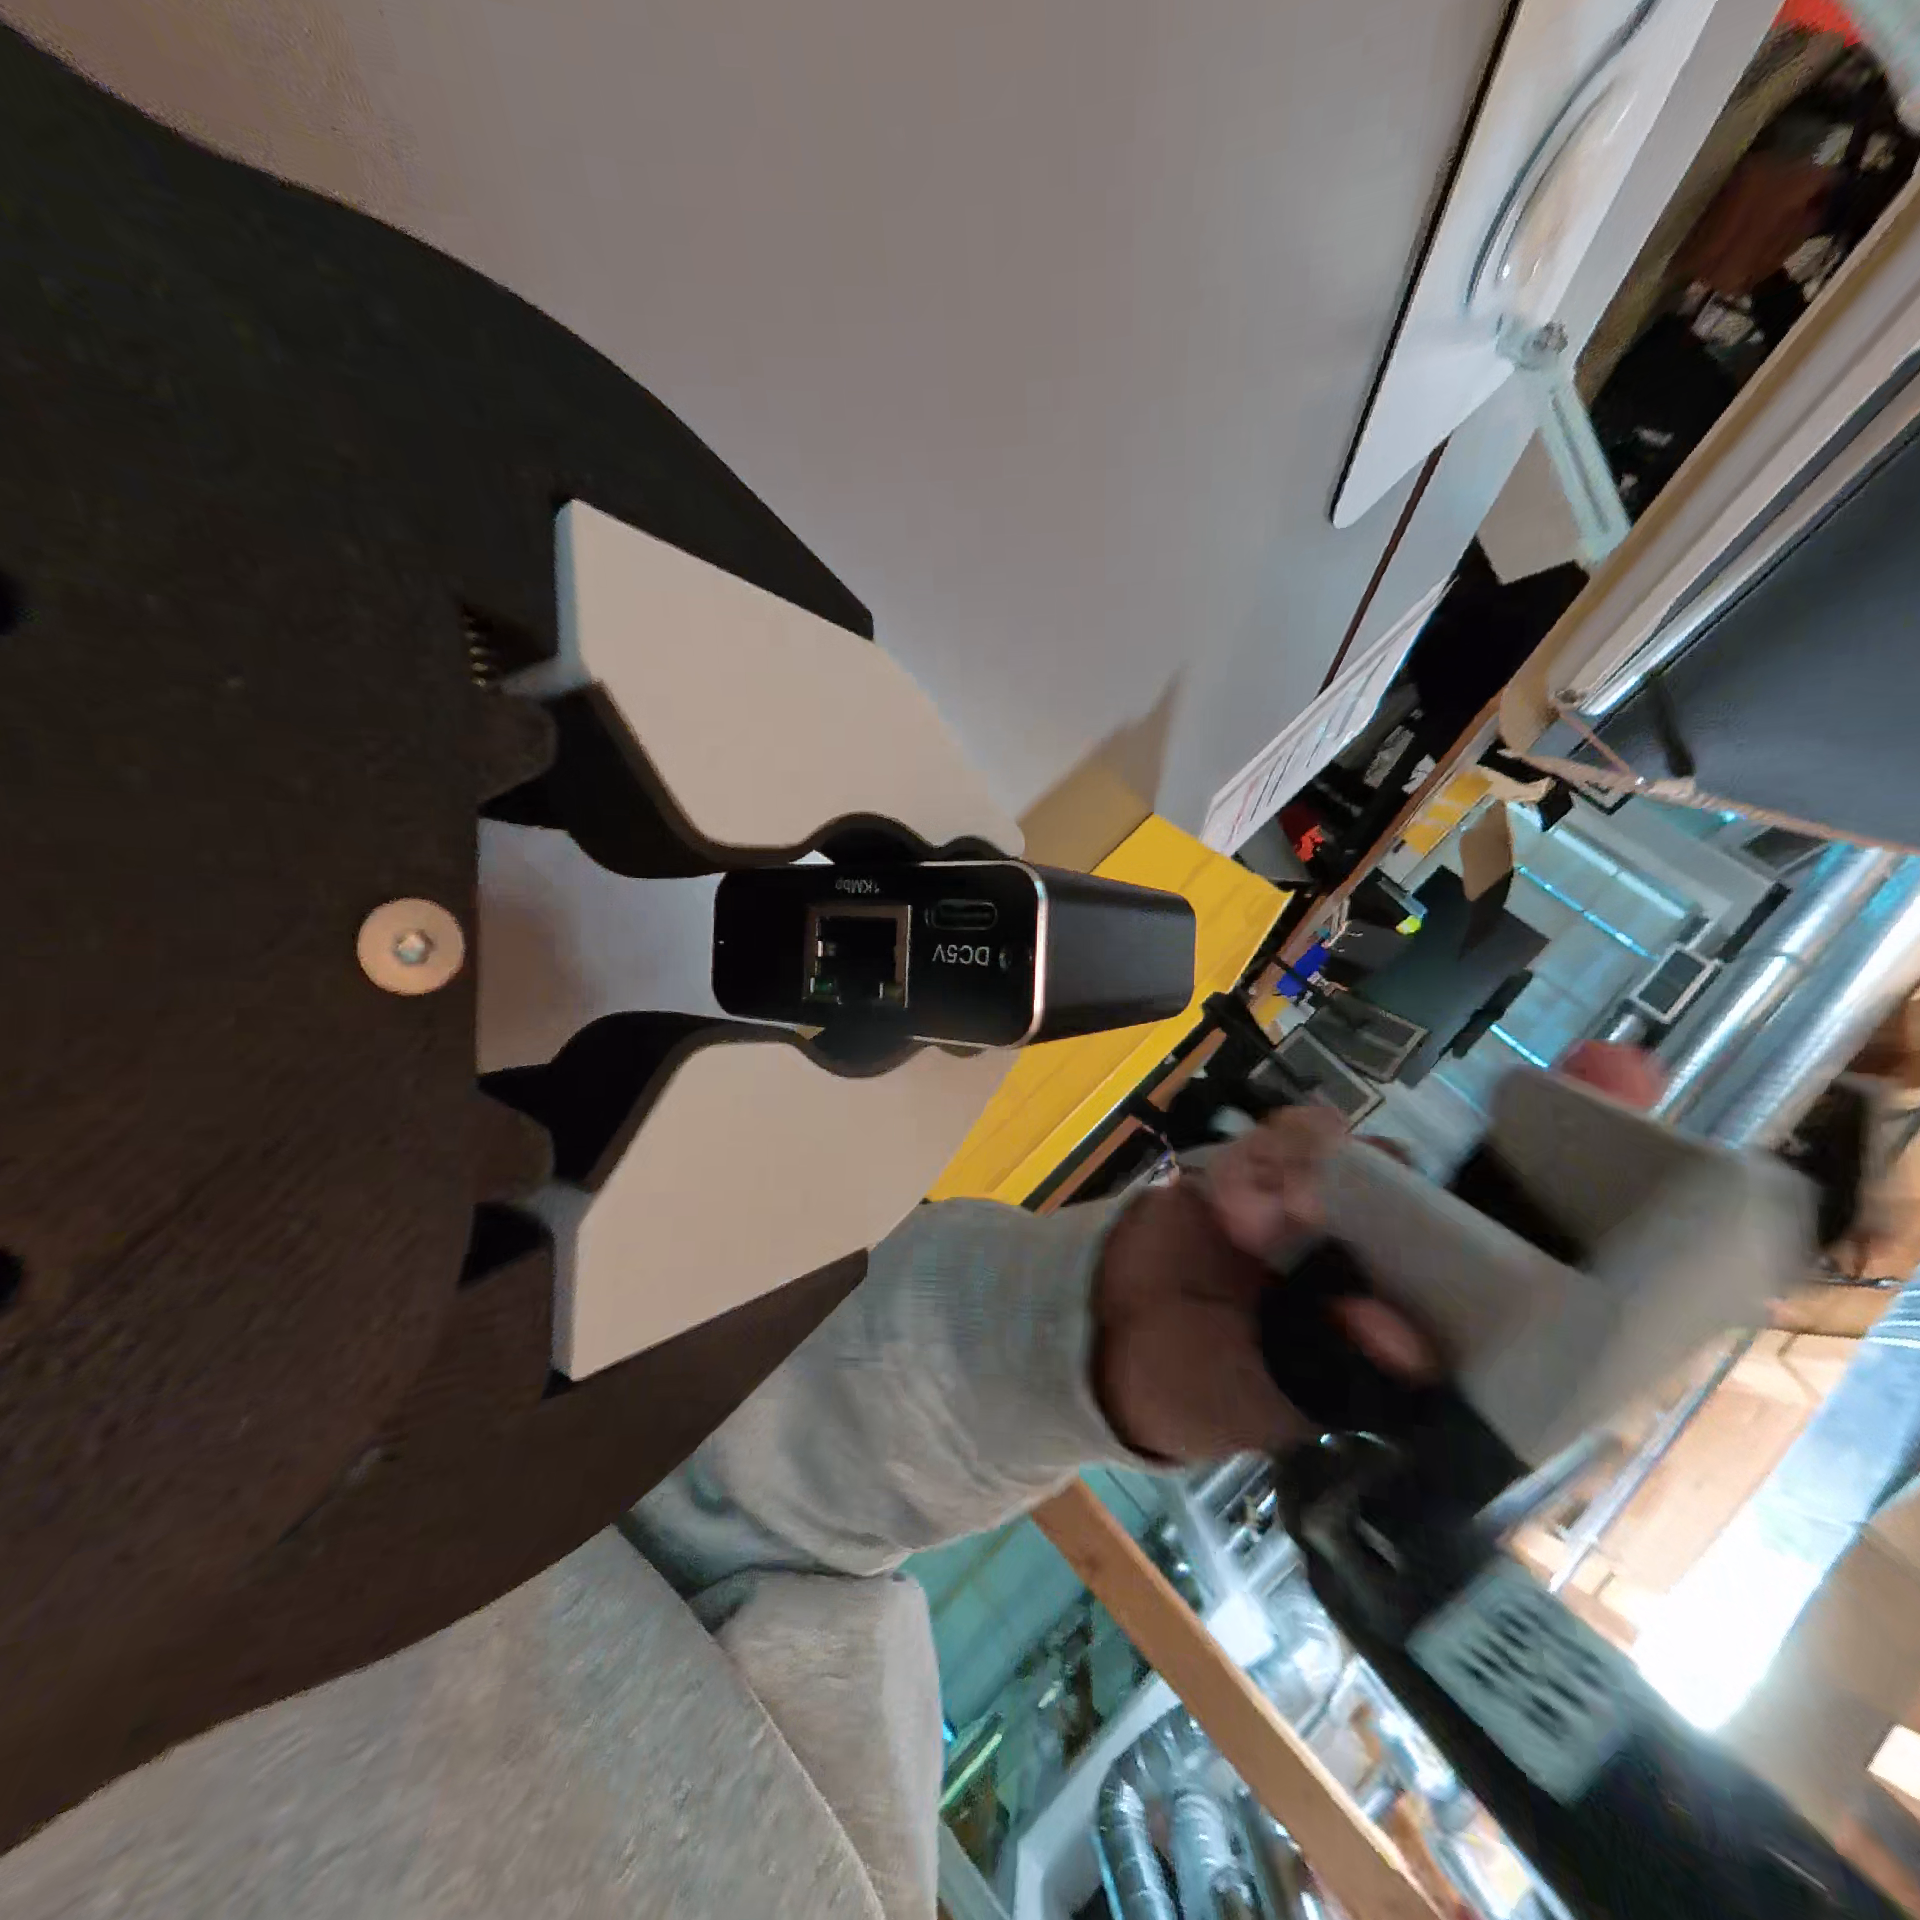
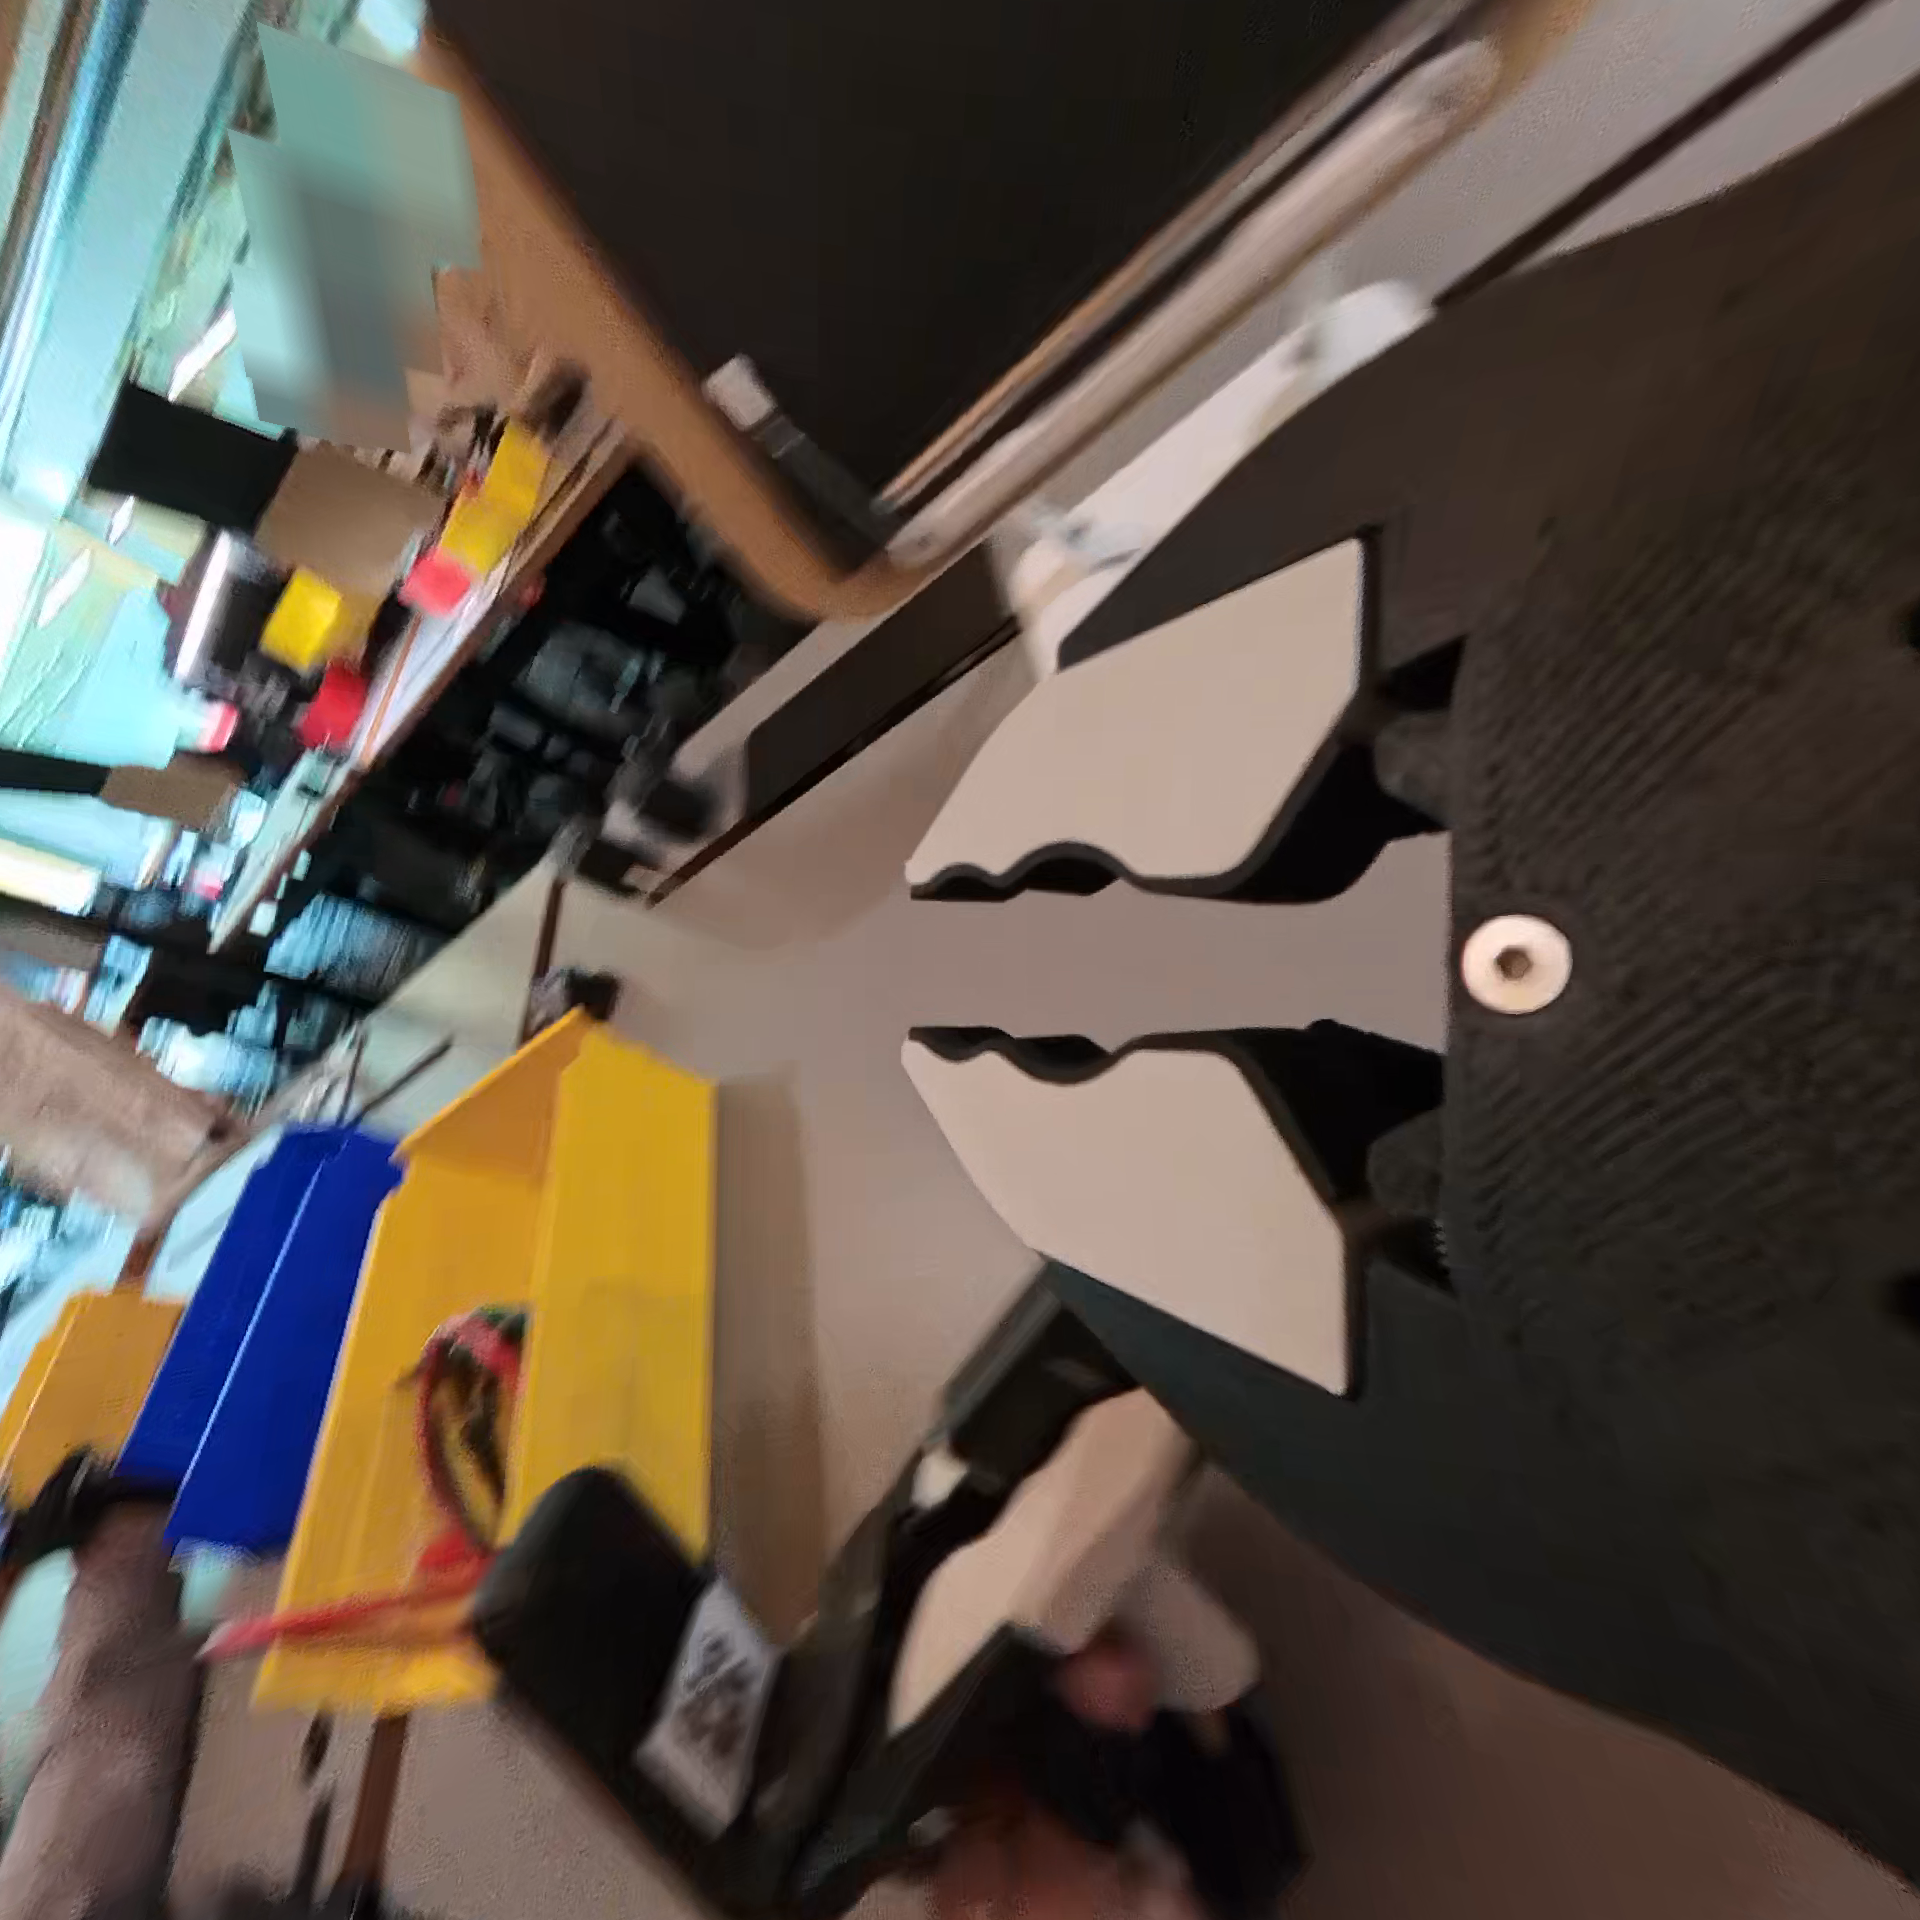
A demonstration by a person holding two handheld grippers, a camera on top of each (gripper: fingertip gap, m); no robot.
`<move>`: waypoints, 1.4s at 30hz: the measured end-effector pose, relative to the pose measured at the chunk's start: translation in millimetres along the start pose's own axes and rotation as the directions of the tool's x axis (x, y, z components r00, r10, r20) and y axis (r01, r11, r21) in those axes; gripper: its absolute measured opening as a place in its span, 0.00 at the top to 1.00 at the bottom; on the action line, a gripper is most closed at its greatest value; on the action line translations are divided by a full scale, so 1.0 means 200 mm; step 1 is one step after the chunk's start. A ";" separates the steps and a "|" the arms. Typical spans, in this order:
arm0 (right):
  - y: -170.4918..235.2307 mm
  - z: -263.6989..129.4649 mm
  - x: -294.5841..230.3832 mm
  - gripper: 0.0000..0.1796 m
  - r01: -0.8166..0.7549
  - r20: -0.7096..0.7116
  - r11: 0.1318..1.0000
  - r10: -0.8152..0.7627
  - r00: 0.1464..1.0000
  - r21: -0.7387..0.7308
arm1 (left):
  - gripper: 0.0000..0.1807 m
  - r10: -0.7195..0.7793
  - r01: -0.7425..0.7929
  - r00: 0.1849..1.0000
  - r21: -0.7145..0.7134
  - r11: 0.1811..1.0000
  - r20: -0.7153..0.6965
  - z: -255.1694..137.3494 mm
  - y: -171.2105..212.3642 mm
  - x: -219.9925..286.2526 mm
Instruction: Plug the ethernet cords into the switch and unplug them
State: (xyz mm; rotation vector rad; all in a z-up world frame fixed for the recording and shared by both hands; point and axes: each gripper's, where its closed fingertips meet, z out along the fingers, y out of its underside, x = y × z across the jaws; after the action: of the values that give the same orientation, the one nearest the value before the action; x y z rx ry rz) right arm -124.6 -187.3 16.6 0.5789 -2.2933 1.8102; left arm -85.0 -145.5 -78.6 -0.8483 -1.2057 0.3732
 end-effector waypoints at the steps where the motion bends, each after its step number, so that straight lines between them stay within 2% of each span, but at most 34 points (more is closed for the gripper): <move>1: -0.11 0.10 -0.03 0.85 0.006 0.073 1.000 -0.007 0.997 0.010 | 0.86 -0.015 0.015 1.000 0.012 1.000 0.009 -0.02 -0.01 -0.01; 4: -0.35 0.43 -0.15 0.85 0.021 0.259 0.999 -0.030 0.966 0.038 | 0.86 -0.055 0.053 0.998 0.057 0.997 0.031 -0.09 -0.03 -0.03; 9: -0.52 0.92 -0.42 0.85 -0.003 0.514 0.998 0.035 0.857 -0.062 | 0.86 -0.060 0.053 0.995 0.094 0.994 0.080 -0.18 -0.04 -0.05; 12: -0.55 1.16 -0.55 0.86 0.006 0.581 0.991 0.075 0.810 -0.136 | 0.86 -0.068 0.057 0.993 0.114 0.992 0.097 -0.22 -0.04 -0.05; 15: -0.51 1.38 -0.61 0.85 0.095 0.591 0.975 0.044 0.806 -0.202 | 0.86 -0.082 0.067 0.991 0.131 0.989 0.110 -0.27 -0.04 -0.05; 18: -0.50 1.54 -0.68 0.84 0.116 0.612 0.963 0.059 0.789 -0.243 | 0.86 -0.096 0.078 0.988 0.153 0.985 0.117 -0.31 -0.04 -0.04; 21: -0.54 1.59 -0.78 0.83 0.083 0.652 0.962 0.110 0.750 -0.259 | 0.86 -0.119 0.097 0.986 0.178 0.979 0.118 -0.36 -0.04 -0.04; 25: -0.59 1.59 -0.91 0.84 0.138 0.699 0.961 0.071 0.712 -0.239 | 0.86 -0.155 0.129 0.981 0.211 0.969 0.112 -0.40 -0.05 -0.04; 30: -0.63 1.50 -1.08 0.82 0.148 0.771 0.958 0.101 0.629 -0.247 | 0.86 -0.168 0.140 0.980 0.227 0.964 0.110 -0.42 -0.05 -0.05; 33: -0.66 1.44 -1.11 0.80 0.137 0.783 0.960 0.110 0.612 -0.242 | 0.86 -0.172 0.145 0.980 0.227 0.963 0.105 -0.42 -0.05 -0.04; 38: -0.55 1.50 -0.88 0.81 0.264 0.641 0.918 -0.015 0.767 -0.295 | 0.86 -0.183 0.160 0.979 0.216 0.963 0.090 -0.40 -0.04 -0.04; 42: -0.37 1.54 -0.76 0.81 0.230 0.572 0.857 0.089 0.816 -0.461 | 0.86 -0.191 0.170 0.978 0.205 0.964 0.084 -0.38 -0.02 -0.04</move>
State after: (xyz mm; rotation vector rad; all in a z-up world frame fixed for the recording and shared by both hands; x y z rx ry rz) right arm 76.5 -467.0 -50.0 1.2202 -2.9179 0.9615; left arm -17.7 -182.0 -88.1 -0.5481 -1.3069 0.3839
